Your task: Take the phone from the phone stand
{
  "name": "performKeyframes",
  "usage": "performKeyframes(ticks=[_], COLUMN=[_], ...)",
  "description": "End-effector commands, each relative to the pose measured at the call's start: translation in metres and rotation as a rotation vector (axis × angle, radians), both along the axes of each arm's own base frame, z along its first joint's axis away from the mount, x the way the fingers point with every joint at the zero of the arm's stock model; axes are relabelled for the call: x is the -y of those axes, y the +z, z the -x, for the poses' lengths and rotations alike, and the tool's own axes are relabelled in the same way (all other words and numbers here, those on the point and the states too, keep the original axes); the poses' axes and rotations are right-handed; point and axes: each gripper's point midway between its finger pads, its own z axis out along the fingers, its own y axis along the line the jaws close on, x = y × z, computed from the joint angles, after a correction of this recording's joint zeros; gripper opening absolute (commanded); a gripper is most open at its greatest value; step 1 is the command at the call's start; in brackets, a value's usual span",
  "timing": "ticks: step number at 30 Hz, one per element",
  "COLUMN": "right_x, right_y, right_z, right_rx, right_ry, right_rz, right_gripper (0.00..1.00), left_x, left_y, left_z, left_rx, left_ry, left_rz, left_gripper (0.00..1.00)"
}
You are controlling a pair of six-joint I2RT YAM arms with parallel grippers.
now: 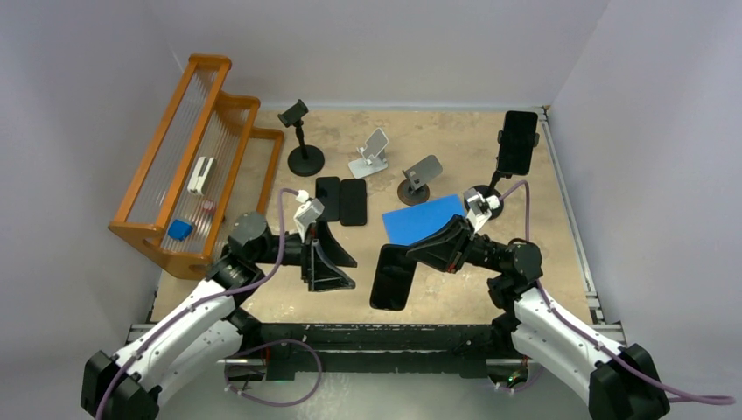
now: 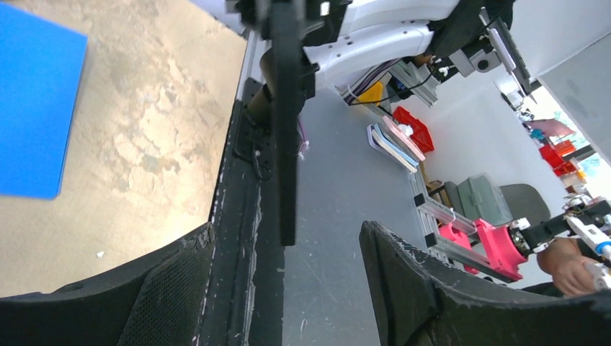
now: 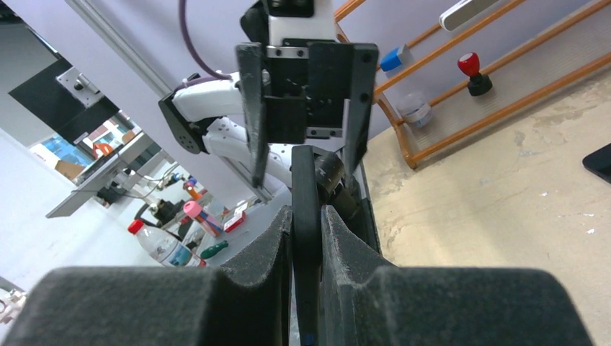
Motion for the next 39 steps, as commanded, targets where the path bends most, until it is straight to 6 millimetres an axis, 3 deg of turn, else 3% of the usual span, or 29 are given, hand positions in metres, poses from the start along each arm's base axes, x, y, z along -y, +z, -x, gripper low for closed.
performKeyframes(ticks=[1, 8, 12, 22, 39], right_x=[0.004, -0.001, -0.003, -0.006, -0.011], right_y=[0.032, 0.016, 0.000, -0.021, -0.024], right_z=[0.005, -0.021, -0.026, -0.021, -0.028], right_rx=[0.070, -0.084, -0.186, -0.308, -0.341], right_ry=[-0.007, -0.083, -0.085, -0.018, -0.008], right_rz=[-0.088, -0.029, -0.002, -0.017, -0.025], right_gripper=[0.00, 0.00, 0.00, 0.00, 0.00], left_x=[0.007, 0.017, 0.017, 0.013, 0.029], left_y=[-0.003, -0.023, -0.029, -0.049, -0.057], left_z=[-0.006, -0.035, -0.039, -0.024, -0.010], left_rx=[-0.017, -0.090, -0.103, -0.184, -0.233], left_ry=[-0.016, 0.088, 0.124, 0.088, -0.029], left_rz=[0.022, -0.017, 0.005, 0.041, 0.042], left_gripper=[0.71, 0.71, 0.71, 0.74, 0.66])
